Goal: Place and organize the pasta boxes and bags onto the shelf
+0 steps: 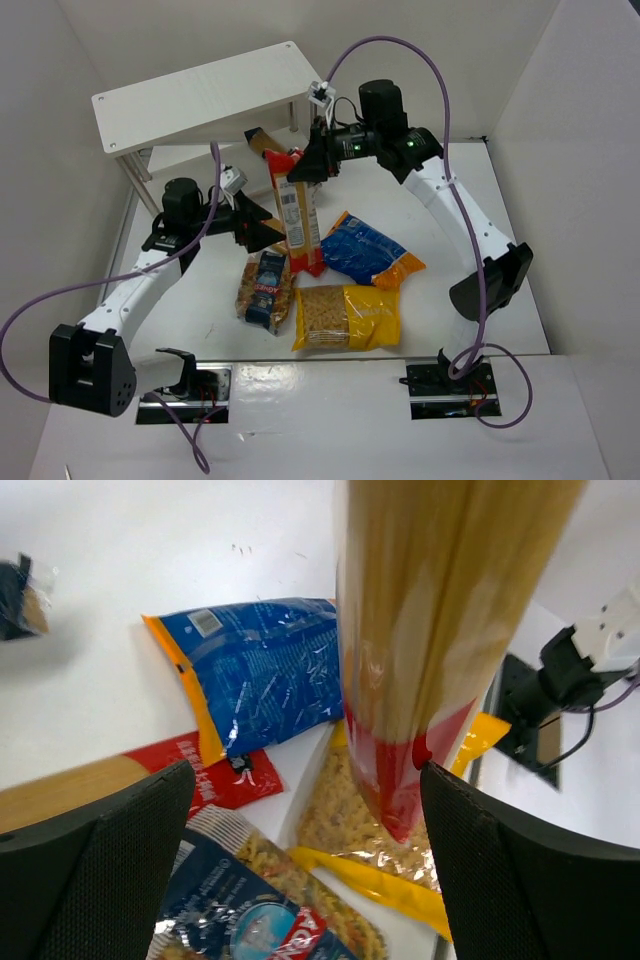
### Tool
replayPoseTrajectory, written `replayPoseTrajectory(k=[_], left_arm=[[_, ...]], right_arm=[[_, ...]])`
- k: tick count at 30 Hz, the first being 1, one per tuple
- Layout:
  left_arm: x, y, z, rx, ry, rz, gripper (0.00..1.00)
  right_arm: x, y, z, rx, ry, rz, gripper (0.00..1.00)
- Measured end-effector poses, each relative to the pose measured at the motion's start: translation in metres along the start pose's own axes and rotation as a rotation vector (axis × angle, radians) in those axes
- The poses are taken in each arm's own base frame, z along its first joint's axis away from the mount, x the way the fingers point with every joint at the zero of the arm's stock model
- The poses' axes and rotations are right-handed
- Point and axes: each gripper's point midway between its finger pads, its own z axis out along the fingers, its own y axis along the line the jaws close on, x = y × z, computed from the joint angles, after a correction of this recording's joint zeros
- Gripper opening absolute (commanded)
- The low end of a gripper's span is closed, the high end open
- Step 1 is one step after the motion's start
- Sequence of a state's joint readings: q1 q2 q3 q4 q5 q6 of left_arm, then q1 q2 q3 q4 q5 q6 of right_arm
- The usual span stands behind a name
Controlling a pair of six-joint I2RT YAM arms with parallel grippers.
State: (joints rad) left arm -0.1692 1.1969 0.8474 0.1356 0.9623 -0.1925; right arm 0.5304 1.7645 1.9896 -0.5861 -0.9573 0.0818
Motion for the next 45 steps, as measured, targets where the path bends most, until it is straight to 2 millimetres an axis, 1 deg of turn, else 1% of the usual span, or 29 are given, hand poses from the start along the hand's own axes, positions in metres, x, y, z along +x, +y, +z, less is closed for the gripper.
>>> replayPoseTrajectory(k=[3, 9, 12, 17, 23, 26, 31, 32, 34, 37, 45], left_arm=[[0.001, 0.001, 0.005, 0.007, 0.001, -0.046, 0.98], [-0.008, -0.003, 0.008, 0.024, -0.024, -0.067, 0.98], [-0.016, -0.004, 0.010, 0.034, -0.033, -0.084, 0.98], [-0.032, -0.006, 0.013, 0.051, -0.059, -0.090, 0.96], [-0.033, -0.003, 0.018, 0.066, -0.066, -0.137, 0.95], [-0.030, -0.002, 0.022, 0.077, -0.058, -0.161, 0.95], [-0.024, -0.005, 0.029, 0.107, -0.039, -0.196, 0.94], [-0.025, -0.005, 0.029, 0.112, -0.041, -0.204, 0.94], [-0.027, -0.004, 0.031, 0.116, -0.043, -0.211, 0.90], [-0.031, -0.001, 0.034, 0.120, -0.048, -0.223, 0.88], [-0.033, -0.001, 0.038, 0.137, -0.055, -0.263, 0.88]], right_arm=[[-0.014, -0.002, 0.000, 0.002, -0.023, -0.025, 0.00], [-0.042, -0.003, -0.002, 0.004, -0.063, -0.067, 0.00], [-0.055, -0.002, -0.002, 0.004, -0.083, -0.087, 0.00], [-0.067, -0.003, -0.004, 0.003, -0.104, -0.105, 0.00], [-0.072, -0.008, -0.003, 0.005, -0.108, -0.103, 0.00], [-0.074, -0.011, -0.002, 0.007, -0.109, -0.101, 0.00], [-0.075, -0.016, 0.000, 0.009, -0.110, -0.101, 0.00], [-0.075, -0.017, 0.000, 0.009, -0.110, -0.101, 0.00], [-0.074, -0.018, 0.001, 0.007, -0.108, -0.098, 0.00], [-0.074, -0.020, 0.002, 0.005, -0.105, -0.095, 0.00], [-0.073, -0.018, 0.003, -0.006, -0.100, -0.091, 0.00]])
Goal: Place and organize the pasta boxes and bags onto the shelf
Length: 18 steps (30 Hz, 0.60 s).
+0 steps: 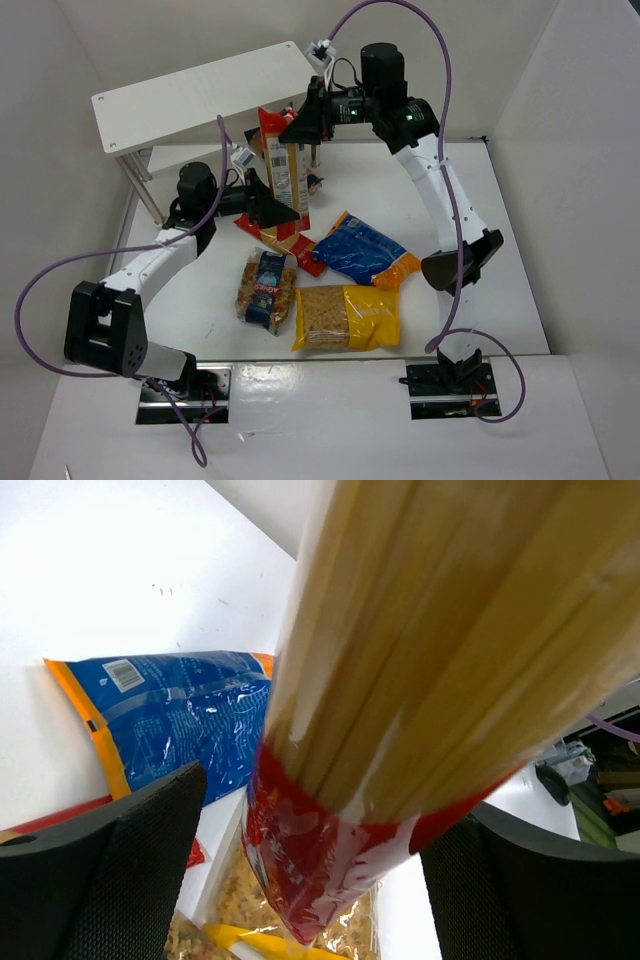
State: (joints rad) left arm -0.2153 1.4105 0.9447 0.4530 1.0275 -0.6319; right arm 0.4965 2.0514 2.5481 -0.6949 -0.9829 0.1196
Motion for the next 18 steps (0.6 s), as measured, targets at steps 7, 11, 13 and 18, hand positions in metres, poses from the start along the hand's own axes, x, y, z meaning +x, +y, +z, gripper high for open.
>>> replayPoseTrajectory(k=[7, 11, 13, 18], left_arm=[[0.001, -0.004, 0.007, 0.024, 0.002, -0.009, 0.86], [0.004, -0.004, 0.011, 0.041, 0.009, -0.027, 0.77], [0.006, -0.001, 0.012, 0.042, 0.012, -0.032, 0.60], [0.006, -0.008, 0.013, 0.086, 0.020, 0.020, 0.00]], right_arm=[[-0.002, 0.001, 0.000, -0.004, -0.004, -0.006, 0.00], [-0.001, -0.001, 0.001, -0.005, -0.002, -0.002, 0.00], [0.000, -0.002, 0.002, -0.005, 0.001, 0.003, 0.00], [0.000, -0.012, 0.002, 0.034, -0.005, 0.006, 0.00]])
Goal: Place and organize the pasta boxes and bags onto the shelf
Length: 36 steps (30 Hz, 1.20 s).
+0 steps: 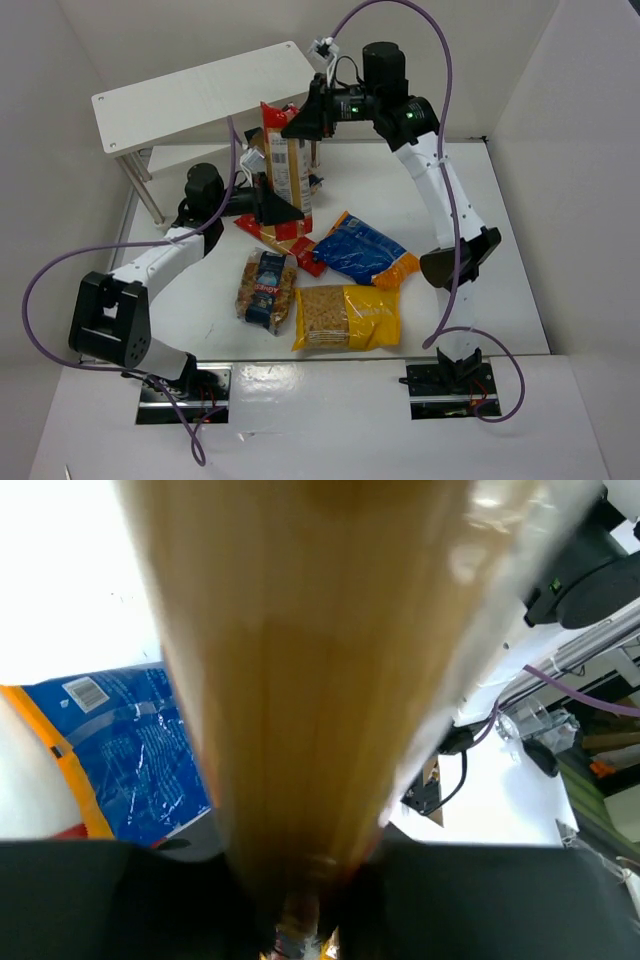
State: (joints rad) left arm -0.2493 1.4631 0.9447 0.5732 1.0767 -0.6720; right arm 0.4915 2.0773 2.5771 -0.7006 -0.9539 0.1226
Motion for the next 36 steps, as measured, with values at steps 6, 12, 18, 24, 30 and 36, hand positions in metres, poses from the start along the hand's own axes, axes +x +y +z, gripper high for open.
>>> replayPoseTrajectory(k=[6, 12, 18, 24, 30, 36], left_arm=[[0.002, 0.002, 0.001, -0.022, 0.015, 0.000, 0.00], [-0.002, 0.006, -0.005, -0.106, 0.065, 0.059, 0.00], [0.016, 0.018, -0.019, -0.230, 0.130, 0.060, 0.00], [0.034, 0.030, -0.036, -0.351, 0.199, 0.085, 0.00], [0.046, 0.037, -0.059, -0.477, 0.270, 0.147, 0.00], [0.066, 0.054, -0.087, -0.632, 0.376, 0.146, 0.00]], right_arm=[[0.002, -0.005, -0.002, 0.008, 0.004, 0.022, 0.07], [0.002, -0.009, -0.004, 0.021, 0.001, 0.018, 0.70], [0.016, -0.014, -0.012, 0.029, 0.024, 0.050, 0.96], [0.026, -0.030, -0.034, 0.078, 0.019, 0.088, 0.98], [0.044, -0.027, -0.062, 0.157, 0.025, 0.108, 1.00], [0.058, -0.007, -0.086, 0.242, 0.027, 0.051, 1.00]])
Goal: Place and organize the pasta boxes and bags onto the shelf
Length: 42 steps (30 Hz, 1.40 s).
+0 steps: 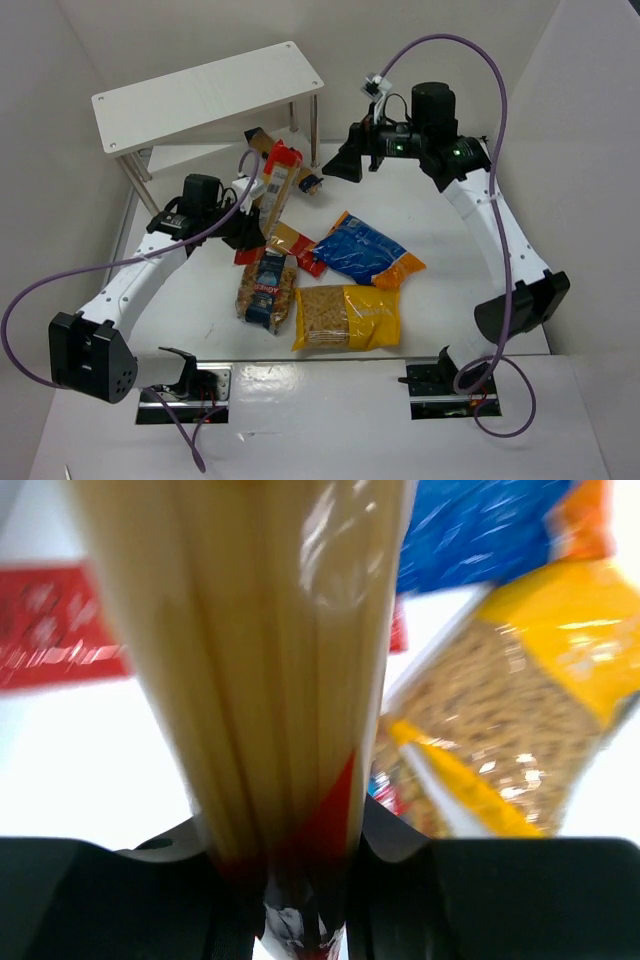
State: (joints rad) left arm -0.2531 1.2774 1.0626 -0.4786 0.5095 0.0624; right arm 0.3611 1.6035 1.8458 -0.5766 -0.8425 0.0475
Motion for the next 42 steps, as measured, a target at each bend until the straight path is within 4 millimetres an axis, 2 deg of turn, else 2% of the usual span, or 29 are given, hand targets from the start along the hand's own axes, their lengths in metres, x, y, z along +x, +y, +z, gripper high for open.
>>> replayPoseTrajectory(k=[7, 12, 17, 23, 28, 35, 38, 42], left_arm=[[0.029, 0.033, -0.010, -0.208, 0.123, -0.024, 0.00], [0.039, 0.064, -0.023, -0.398, 0.174, -0.021, 0.00], [0.059, 0.091, -0.038, -0.581, 0.224, -0.012, 0.00], [0.068, 0.101, -0.042, -0.658, 0.215, 0.005, 0.00], [0.061, 0.098, -0.042, -0.694, 0.205, 0.072, 0.00], [0.031, 0.080, -0.059, -0.747, 0.106, 0.194, 0.00], [0.020, 0.084, -0.069, -0.811, 0.080, 0.225, 0.00], [0.017, 0.102, -0.077, -0.953, 0.110, 0.249, 0.00]], right_arm=[[0.028, -0.003, -0.020, 0.107, 0.022, -0.047, 1.00], [0.049, -0.003, -0.033, 0.159, 0.045, -0.066, 1.00], [0.059, 0.000, -0.045, 0.189, 0.044, -0.093, 1.00], [0.068, -0.007, -0.055, 0.219, 0.047, -0.086, 1.00], [0.075, -0.010, -0.056, 0.227, 0.054, -0.080, 1.00], [0.085, -0.015, -0.057, 0.235, 0.068, -0.069, 1.00], [0.088, -0.019, -0.059, 0.243, 0.070, -0.069, 1.00], [0.092, -0.026, -0.059, 0.250, 0.070, -0.068, 1.00]])
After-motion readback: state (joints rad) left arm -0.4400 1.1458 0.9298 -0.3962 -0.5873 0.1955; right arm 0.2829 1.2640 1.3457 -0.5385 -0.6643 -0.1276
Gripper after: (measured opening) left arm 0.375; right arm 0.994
